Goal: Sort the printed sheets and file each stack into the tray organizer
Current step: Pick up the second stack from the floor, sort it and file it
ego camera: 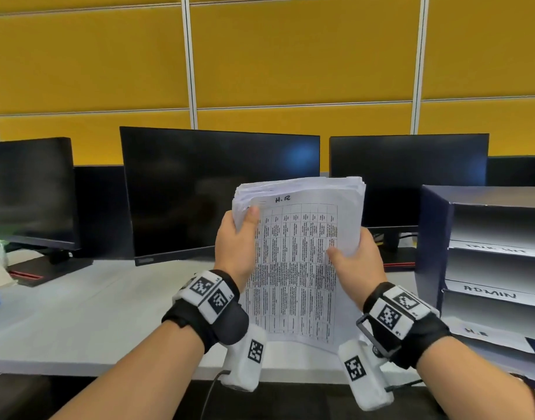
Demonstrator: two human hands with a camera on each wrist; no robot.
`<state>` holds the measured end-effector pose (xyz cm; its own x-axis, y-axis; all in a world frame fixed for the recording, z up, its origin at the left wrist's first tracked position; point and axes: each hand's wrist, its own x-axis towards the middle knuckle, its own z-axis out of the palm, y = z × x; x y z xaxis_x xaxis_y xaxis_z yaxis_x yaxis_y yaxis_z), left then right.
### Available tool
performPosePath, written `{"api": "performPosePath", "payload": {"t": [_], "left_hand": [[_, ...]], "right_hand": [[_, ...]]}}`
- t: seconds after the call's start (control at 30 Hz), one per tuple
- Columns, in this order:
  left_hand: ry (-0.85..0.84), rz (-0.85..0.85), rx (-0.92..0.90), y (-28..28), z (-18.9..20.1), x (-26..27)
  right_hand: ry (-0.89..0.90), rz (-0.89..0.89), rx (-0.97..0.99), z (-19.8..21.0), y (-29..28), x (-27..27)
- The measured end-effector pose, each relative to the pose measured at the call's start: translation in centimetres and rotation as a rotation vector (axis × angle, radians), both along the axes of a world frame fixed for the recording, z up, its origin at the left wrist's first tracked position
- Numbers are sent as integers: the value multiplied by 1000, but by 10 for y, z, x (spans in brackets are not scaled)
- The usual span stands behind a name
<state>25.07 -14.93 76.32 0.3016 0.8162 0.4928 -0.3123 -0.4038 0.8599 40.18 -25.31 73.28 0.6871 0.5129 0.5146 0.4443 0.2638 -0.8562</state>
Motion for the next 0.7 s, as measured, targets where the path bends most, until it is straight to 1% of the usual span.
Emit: {"api": "performPosePath", "payload": {"t": [0.13,0.3,0.47,0.6,0.7], "left_hand": [[-22,-36,-99,0,6,-3],[-64,14,-29,-3,8,-1],[85,66,-81,2,-17,6],[97,84,-99,3,-19,4],[123,64,-94,10,-26,4]], "right_hand": [[22,6,5,0,-3,-1],[-5,-2,73,5,1,-6],[22,11,-36,-11,1,-7],[65,-11,4,-10,-1,-3],[41,-28,-14,-12,-1,-5]]}}
